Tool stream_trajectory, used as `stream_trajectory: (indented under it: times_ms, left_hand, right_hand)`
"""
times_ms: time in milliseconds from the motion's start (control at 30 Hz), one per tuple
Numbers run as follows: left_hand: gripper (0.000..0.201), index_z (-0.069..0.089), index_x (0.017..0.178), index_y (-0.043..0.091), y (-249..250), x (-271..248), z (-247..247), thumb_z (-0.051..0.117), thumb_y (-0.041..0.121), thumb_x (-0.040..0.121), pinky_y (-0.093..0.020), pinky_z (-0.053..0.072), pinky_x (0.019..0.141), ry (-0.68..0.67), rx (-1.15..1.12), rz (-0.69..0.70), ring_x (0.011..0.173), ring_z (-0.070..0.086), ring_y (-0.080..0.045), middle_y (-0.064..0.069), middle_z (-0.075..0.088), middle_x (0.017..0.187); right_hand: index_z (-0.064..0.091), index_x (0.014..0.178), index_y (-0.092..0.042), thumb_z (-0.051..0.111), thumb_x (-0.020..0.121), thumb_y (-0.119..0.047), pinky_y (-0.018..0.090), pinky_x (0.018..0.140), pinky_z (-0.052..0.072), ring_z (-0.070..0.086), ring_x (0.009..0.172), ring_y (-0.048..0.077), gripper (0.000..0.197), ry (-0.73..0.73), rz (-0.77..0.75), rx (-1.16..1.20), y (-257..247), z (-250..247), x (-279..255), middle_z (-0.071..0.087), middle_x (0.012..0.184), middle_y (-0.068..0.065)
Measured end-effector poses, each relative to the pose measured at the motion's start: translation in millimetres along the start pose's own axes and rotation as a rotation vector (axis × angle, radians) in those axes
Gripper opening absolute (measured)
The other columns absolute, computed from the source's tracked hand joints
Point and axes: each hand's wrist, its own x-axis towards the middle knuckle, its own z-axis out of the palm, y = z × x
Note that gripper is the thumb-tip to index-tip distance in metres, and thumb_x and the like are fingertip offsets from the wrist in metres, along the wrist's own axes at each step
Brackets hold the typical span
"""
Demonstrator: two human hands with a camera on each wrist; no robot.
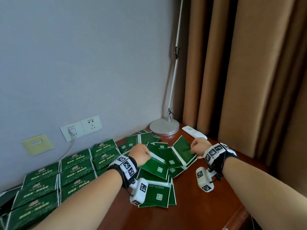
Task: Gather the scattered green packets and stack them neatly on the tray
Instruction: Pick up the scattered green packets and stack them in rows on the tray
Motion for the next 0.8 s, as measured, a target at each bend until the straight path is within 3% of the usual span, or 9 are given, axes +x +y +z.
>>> stream_trajectory:
  times_ms: [167,300,400,533,633,700,733,767,800]
  left_hand:
    - [0.006,0.073,0.082,0.012,-8,-16,-6,0.073,0.006,0.082,-0.031,0.049,0.093,-0.016,-0.034,-0.029,0.093,0.064,-0.015,0.0,0.07,0.096]
    - [0.017,0.067,0.085,0.017,-14,-25,-7,0.076,0.004,0.078,-0.028,0.049,0.084,-0.057,-0.046,-0.056,0.093,0.062,-0.017,0.002,0.064,0.095]
    - [0.03,0.061,0.098,0.016,-18,-31,-7,0.077,0.003,0.077,-0.027,0.048,0.08,-0.095,-0.052,-0.081,0.094,0.057,-0.019,-0.001,0.057,0.104]
    - [0.045,0.054,0.117,0.015,-21,-39,-9,0.073,0.0,0.079,-0.042,0.048,0.094,-0.154,-0.055,-0.103,0.12,0.056,-0.036,-0.009,0.052,0.117]
    - [0.049,0.056,0.124,0.018,-19,-41,-12,0.069,-0.003,0.081,-0.047,0.049,0.095,-0.185,-0.066,-0.086,0.124,0.053,-0.042,-0.018,0.054,0.13]
    - [0.049,0.059,0.124,0.021,-20,-40,-12,0.067,-0.003,0.082,-0.041,0.056,0.074,-0.206,-0.087,-0.079,0.097,0.066,-0.034,-0.017,0.055,0.129]
    - [0.045,0.061,0.12,0.023,-21,-39,-11,0.066,-0.002,0.083,-0.033,0.053,0.056,-0.211,-0.103,-0.083,0.072,0.063,-0.025,-0.016,0.058,0.121]
    - [0.04,0.063,0.114,0.024,-22,-38,-10,0.065,-0.001,0.083,-0.027,0.045,0.047,-0.21,-0.127,-0.095,0.057,0.053,-0.018,-0.014,0.061,0.108]
    - [0.033,0.066,0.109,0.024,-23,-37,-9,0.066,0.002,0.084,-0.025,0.043,0.047,-0.203,-0.149,-0.106,0.056,0.048,-0.016,-0.01,0.06,0.094]
  right_hand:
    - [0.058,0.112,-0.018,0.06,0.077,0.001,0.035,0.061,0.059,0.065,0.069,0.021,0.039,-0.005,0.024,0.036,1,-7,-24,0.056,0.103,0.007]
    - [0.062,0.118,-0.014,0.057,0.079,0.003,0.029,0.061,0.057,0.064,0.08,0.02,0.042,-0.052,0.026,-0.035,6,-12,-40,0.057,0.093,0.002]
    - [0.065,0.12,-0.011,0.058,0.082,0.0,0.022,0.064,0.051,0.059,0.085,0.015,0.041,-0.041,0.026,-0.105,12,-12,-47,0.055,0.085,-0.005]
    - [0.064,0.119,-0.014,0.07,0.081,-0.013,0.028,0.076,0.056,0.064,0.091,0.016,0.039,-0.085,0.035,-0.106,18,-10,-49,0.063,0.098,0.002]
    - [0.064,0.119,-0.015,0.078,0.077,-0.018,0.033,0.085,0.057,0.065,0.097,0.017,0.045,-0.114,0.003,-0.135,21,-9,-47,0.066,0.105,0.002]
    - [0.065,0.118,-0.015,0.078,0.076,-0.017,0.034,0.087,0.057,0.065,0.097,0.017,0.044,-0.109,-0.018,-0.159,20,-8,-48,0.067,0.105,0.002]
    - [0.065,0.117,-0.015,0.078,0.077,-0.016,0.034,0.086,0.057,0.066,0.097,0.017,0.043,-0.105,-0.025,-0.167,20,-8,-48,0.067,0.104,0.002]
    - [0.066,0.115,-0.015,0.077,0.077,-0.015,0.035,0.086,0.057,0.066,0.096,0.018,0.04,-0.103,-0.028,-0.169,19,-7,-48,0.068,0.103,0.003]
    - [0.067,0.113,-0.015,0.077,0.077,-0.014,0.035,0.085,0.057,0.066,0.095,0.017,0.037,-0.102,-0.032,-0.172,18,-7,-48,0.068,0.101,0.003]
